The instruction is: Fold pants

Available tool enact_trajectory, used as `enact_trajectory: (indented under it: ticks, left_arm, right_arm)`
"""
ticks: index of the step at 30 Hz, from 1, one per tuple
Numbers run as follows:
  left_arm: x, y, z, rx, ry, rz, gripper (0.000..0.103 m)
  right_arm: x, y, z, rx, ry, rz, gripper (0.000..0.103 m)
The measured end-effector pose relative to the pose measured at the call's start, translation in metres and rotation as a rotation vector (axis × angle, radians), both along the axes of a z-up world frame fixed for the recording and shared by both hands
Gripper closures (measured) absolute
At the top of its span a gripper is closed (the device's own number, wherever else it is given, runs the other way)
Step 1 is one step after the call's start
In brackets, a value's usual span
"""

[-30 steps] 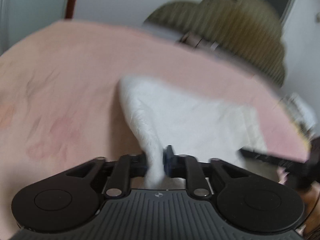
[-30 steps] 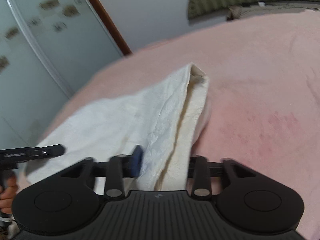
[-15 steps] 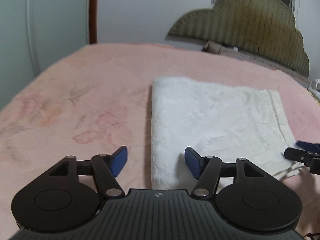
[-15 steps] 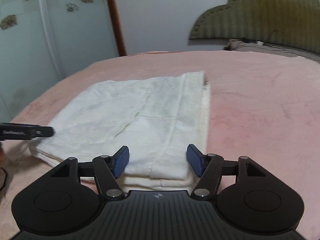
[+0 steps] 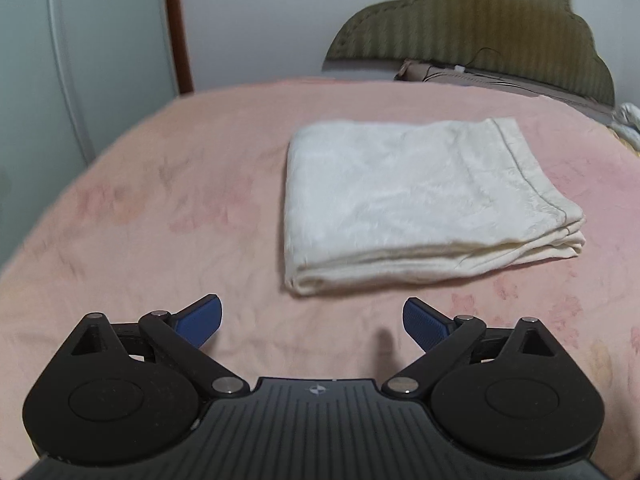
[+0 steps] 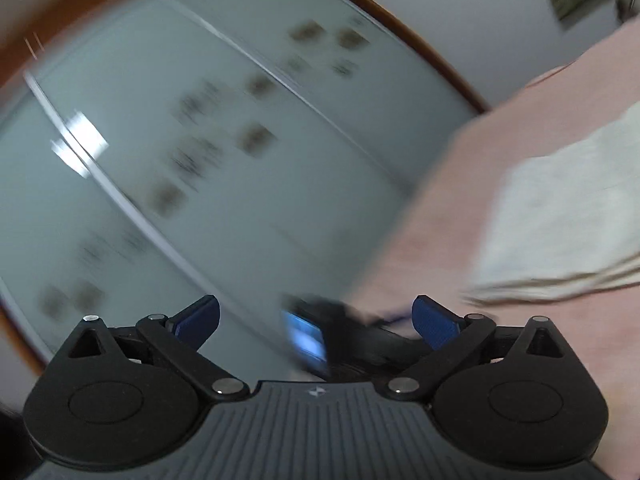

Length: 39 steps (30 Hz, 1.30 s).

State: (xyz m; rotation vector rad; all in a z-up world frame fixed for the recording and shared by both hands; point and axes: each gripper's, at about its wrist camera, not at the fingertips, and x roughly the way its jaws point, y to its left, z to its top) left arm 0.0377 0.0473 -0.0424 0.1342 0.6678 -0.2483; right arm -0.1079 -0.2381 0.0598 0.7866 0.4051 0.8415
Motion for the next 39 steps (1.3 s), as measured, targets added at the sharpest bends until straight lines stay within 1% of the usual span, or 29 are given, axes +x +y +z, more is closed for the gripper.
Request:
enact_trajectory:
  ticks: [1, 2, 3, 4, 5, 6, 7, 8, 10, 14, 17, 20, 23, 30, 34, 37, 39]
  left_arm:
    - [0.001, 0.0, -0.002, -0.025, 0.01, -0.002, 0.004]
    - [0.0, -0.001, -0.004, -0.048, 0.013, -0.009, 0.004]
    - [-0.001, -0.003, -0.006, -0.055, 0.01, -0.014, 0.004]
    - [-0.002, -0.007, -0.008, -0.049, 0.0, -0.014, 0.004]
    - [-0.004, -0.012, -0.011, -0.032, -0.01, -0.013, 0.004]
    - [-0.004, -0.016, -0.013, -0.009, -0.015, -0.017, 0.004]
    - [-0.005, -0.021, -0.015, 0.01, -0.021, -0.023, 0.004]
    - [-0.005, -0.025, -0.016, 0.025, -0.028, -0.029, 0.004]
    - [-0.005, -0.033, -0.019, 0.053, -0.045, -0.028, 0.004]
    - [-0.001, -0.042, -0.025, 0.081, -0.061, -0.02, 0.004]
    - [0.0, -0.043, -0.028, 0.08, -0.063, -0.011, 0.002]
    - [0.001, -0.042, -0.029, 0.076, -0.064, -0.001, 0.0]
    - [0.001, -0.041, -0.03, 0.07, -0.063, 0.011, 0.0]
    - [0.001, -0.036, -0.033, 0.042, -0.058, 0.056, 0.0]
    - [0.002, -0.032, -0.035, 0.025, -0.046, 0.067, 0.0]
    - [0.006, -0.028, -0.035, -0.007, -0.027, 0.066, 0.0]
    - [0.005, -0.028, -0.035, -0.008, -0.027, 0.066, 0.0]
  right_arm:
    - [0.004, -0.001, -0.002, -0.032, -0.007, -0.059, 0.0]
    - [0.01, 0.003, -0.004, -0.164, 0.016, -0.181, 0.0]
    - [0.017, 0.009, -0.009, -0.327, 0.057, -0.313, 0.0]
    - [0.027, 0.018, -0.019, -0.511, 0.099, -0.447, 0.0]
    - [0.036, 0.025, -0.032, -0.664, 0.124, -0.543, 0.0]
    - [0.043, 0.031, -0.046, -0.779, 0.14, -0.602, 0.0]
    - [0.049, 0.035, -0.059, -0.86, 0.15, -0.633, 0.0]
    - [0.052, 0.037, -0.07, -0.9, 0.154, -0.642, 0.0]
    - [0.057, 0.038, -0.083, -0.924, 0.165, -0.638, 0.0]
    - [0.065, 0.035, -0.099, -0.926, 0.218, -0.639, 0.0]
    - [0.073, 0.031, -0.107, -0.914, 0.246, -0.634, 0.0]
    - [0.07, 0.028, -0.111, -0.9, 0.272, -0.628, 0.0]
    - [0.069, 0.029, -0.113, -0.916, 0.276, -0.636, 0.0]
    - [0.072, 0.035, -0.114, -0.933, 0.286, -0.644, 0.0]
    - [0.071, 0.034, -0.111, -0.921, 0.301, -0.639, 0.0]
    - [0.061, 0.03, -0.097, -0.837, 0.294, -0.661, 0.0]
    - [0.049, 0.028, -0.081, -0.783, 0.268, -0.663, 0.0]
